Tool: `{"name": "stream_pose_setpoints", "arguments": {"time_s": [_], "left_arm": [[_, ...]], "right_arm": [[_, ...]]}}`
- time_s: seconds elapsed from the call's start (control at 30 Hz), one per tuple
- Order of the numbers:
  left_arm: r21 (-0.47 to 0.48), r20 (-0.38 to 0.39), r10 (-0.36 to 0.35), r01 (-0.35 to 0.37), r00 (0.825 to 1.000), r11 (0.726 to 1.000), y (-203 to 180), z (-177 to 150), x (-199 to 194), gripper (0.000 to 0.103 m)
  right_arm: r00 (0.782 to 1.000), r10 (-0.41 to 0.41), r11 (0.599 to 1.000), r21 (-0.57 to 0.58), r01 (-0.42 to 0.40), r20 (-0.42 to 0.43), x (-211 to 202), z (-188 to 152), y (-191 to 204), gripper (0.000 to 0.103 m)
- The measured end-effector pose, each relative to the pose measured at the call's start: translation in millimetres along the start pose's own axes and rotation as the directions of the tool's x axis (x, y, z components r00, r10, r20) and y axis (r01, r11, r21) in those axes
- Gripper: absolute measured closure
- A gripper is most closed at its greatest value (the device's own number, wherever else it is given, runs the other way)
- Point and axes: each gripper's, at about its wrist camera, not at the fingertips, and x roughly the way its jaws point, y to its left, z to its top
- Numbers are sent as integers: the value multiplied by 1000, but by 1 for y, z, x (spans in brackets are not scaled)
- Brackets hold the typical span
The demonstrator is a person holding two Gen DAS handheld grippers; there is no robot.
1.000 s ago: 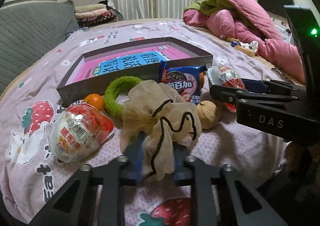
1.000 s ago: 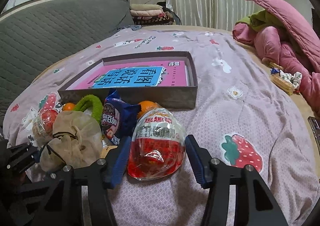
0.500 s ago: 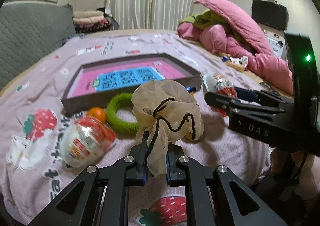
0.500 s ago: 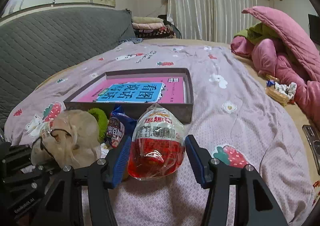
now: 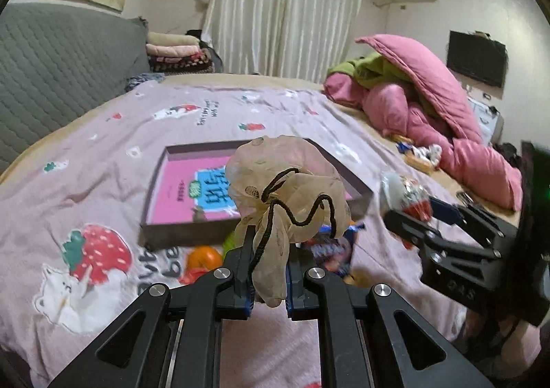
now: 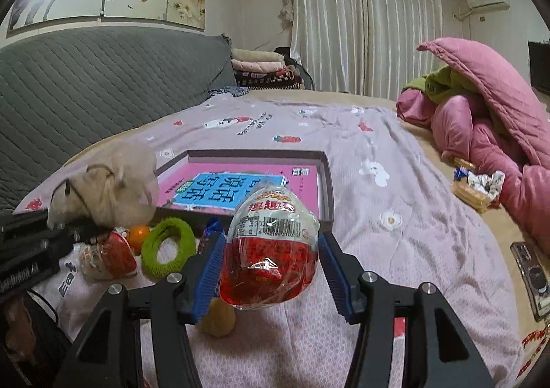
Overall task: Organize objects
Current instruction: 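Lift and carry the mesh bag and red candy egg over the grey tray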
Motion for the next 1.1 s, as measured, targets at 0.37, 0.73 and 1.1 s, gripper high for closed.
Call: {"name": "stream_pose_setpoints", "arguments": {"time_s": [0.37,0.73,1.1], "left_arm": [[-36,29,33,-32,999,999,29,18,15,91],[-49,30,51,-49,998,998,49,31,32,91],[-39,8,51,-51,999,998,66,47,58,91]], "right_arm": [[999,-4,999,-40,6,46,10,21,11,47],[998,-12,999,-53,15,63,29,36,11,47],[998,-22,998,-50,24,56,52,49,4,47]]}}
